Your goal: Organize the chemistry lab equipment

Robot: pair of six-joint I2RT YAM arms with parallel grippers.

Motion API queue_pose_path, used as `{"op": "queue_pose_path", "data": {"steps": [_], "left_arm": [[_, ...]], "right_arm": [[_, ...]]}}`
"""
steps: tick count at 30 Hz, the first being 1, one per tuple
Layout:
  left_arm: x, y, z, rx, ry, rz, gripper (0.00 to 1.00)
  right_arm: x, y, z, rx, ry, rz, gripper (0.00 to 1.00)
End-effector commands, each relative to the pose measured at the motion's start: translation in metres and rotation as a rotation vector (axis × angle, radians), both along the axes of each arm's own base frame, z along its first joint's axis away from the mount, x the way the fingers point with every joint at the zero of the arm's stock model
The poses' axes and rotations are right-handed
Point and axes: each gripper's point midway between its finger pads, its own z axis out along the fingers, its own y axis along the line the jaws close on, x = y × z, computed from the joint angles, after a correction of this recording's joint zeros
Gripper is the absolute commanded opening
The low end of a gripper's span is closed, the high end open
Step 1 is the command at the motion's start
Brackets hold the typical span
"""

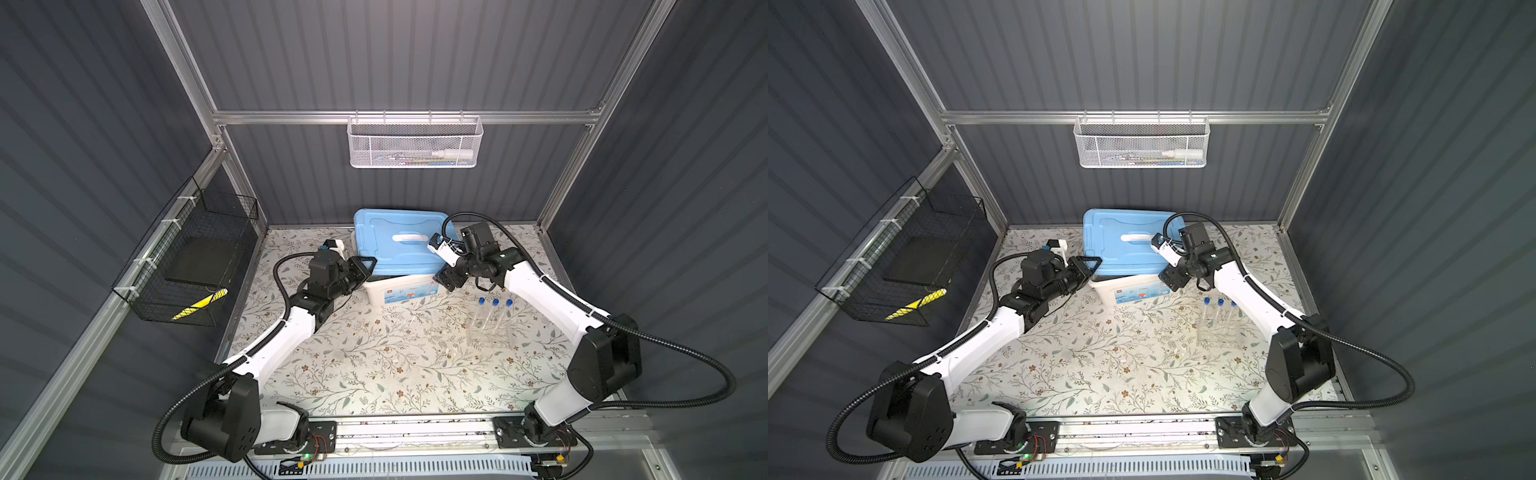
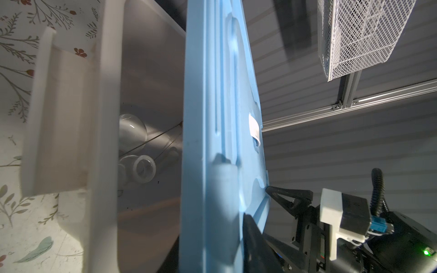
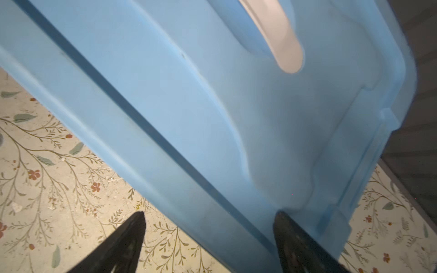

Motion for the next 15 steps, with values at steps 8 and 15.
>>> {"op": "queue_pose_path", "data": {"steps": [8,15], "left_arm": [[-0.005,0.017,-0.015,0.103,0.01,0.046,0.34],[-0.008,0.02,-0.015,0.106,0.01,0.05,0.35]], "right_arm": [[0.013,-0.025,0.033,0.236,0.039,-0.184,0.89],[0.042,-0.062,0.028,0.356,0.153,-0.389,0.86]]}}
